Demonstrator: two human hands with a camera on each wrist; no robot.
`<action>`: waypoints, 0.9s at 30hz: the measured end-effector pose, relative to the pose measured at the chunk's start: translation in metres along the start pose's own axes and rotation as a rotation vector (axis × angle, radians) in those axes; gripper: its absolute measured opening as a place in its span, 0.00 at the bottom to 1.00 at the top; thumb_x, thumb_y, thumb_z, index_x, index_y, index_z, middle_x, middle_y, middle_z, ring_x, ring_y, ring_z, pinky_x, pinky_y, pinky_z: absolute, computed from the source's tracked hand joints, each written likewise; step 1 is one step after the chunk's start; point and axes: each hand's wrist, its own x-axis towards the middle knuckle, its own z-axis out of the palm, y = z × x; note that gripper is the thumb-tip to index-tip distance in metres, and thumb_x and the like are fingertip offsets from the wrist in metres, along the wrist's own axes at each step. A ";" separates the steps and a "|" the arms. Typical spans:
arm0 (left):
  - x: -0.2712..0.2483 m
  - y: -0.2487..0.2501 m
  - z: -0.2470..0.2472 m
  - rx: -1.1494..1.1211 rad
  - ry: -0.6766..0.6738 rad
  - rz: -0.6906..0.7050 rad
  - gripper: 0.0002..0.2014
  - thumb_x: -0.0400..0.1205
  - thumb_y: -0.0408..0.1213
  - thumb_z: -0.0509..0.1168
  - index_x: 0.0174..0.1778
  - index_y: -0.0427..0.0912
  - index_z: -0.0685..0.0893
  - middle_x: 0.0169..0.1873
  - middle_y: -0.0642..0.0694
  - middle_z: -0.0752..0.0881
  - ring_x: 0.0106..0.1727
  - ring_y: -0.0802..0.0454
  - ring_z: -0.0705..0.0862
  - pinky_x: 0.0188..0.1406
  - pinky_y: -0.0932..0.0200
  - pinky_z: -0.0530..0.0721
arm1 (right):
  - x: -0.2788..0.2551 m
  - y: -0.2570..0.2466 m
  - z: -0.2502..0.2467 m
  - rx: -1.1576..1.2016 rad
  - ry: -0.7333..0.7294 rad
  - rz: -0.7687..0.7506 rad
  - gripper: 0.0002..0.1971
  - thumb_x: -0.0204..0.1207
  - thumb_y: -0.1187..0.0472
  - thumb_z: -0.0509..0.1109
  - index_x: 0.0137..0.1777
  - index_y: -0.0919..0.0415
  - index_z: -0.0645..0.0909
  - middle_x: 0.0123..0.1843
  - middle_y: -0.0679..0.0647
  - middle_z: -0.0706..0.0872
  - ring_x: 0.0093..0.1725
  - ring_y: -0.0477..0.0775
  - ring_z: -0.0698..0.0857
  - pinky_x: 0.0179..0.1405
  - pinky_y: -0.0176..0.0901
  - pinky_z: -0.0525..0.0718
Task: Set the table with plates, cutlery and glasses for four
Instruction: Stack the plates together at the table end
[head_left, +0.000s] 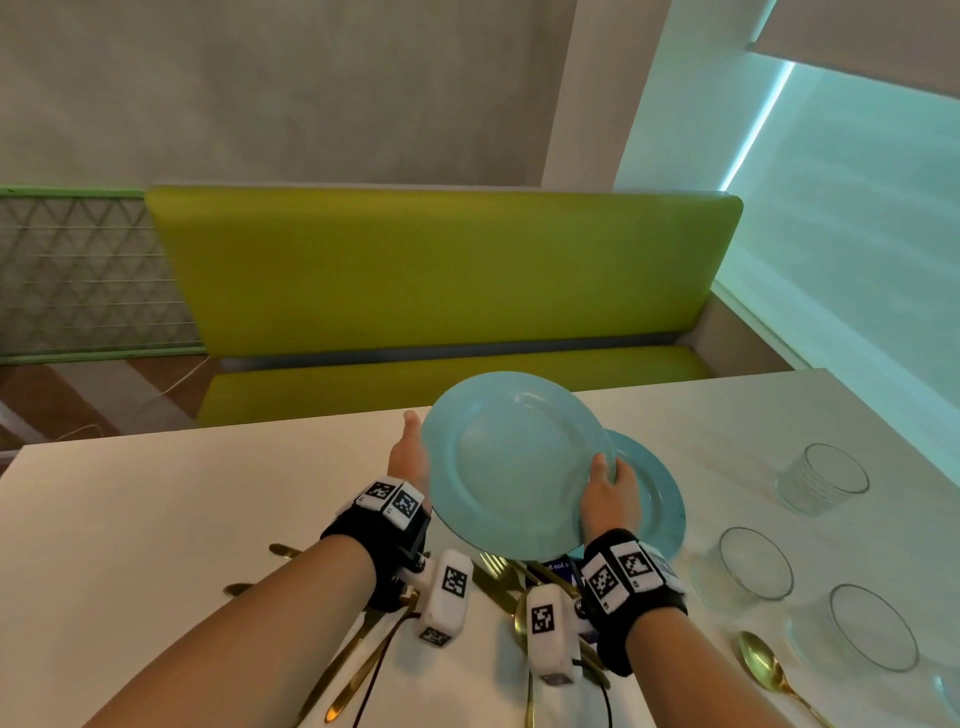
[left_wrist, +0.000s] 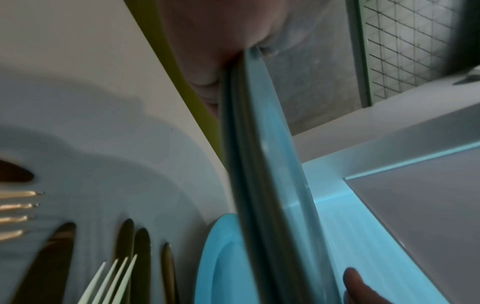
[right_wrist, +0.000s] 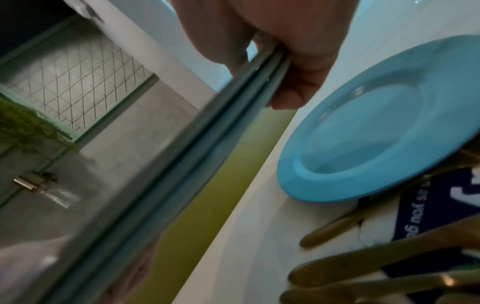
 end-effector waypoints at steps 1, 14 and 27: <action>0.005 -0.002 0.004 -0.026 -0.021 -0.008 0.28 0.84 0.59 0.49 0.58 0.38 0.81 0.57 0.36 0.86 0.60 0.36 0.84 0.66 0.40 0.80 | 0.004 0.002 -0.002 -0.019 -0.018 -0.007 0.23 0.83 0.47 0.53 0.71 0.57 0.74 0.67 0.58 0.82 0.66 0.64 0.79 0.70 0.58 0.74; 0.030 -0.010 0.009 0.111 0.034 0.066 0.28 0.85 0.56 0.49 0.66 0.37 0.79 0.64 0.36 0.83 0.63 0.35 0.83 0.68 0.40 0.79 | 0.080 0.043 -0.046 -0.448 0.112 0.199 0.30 0.80 0.53 0.65 0.74 0.72 0.63 0.71 0.74 0.72 0.71 0.72 0.72 0.71 0.58 0.70; 0.030 -0.010 0.000 0.095 0.073 0.027 0.28 0.86 0.55 0.49 0.68 0.35 0.78 0.66 0.35 0.81 0.67 0.35 0.81 0.70 0.41 0.77 | 0.092 0.058 -0.042 -0.581 0.092 0.339 0.28 0.71 0.67 0.71 0.67 0.73 0.63 0.68 0.75 0.70 0.66 0.75 0.74 0.67 0.63 0.74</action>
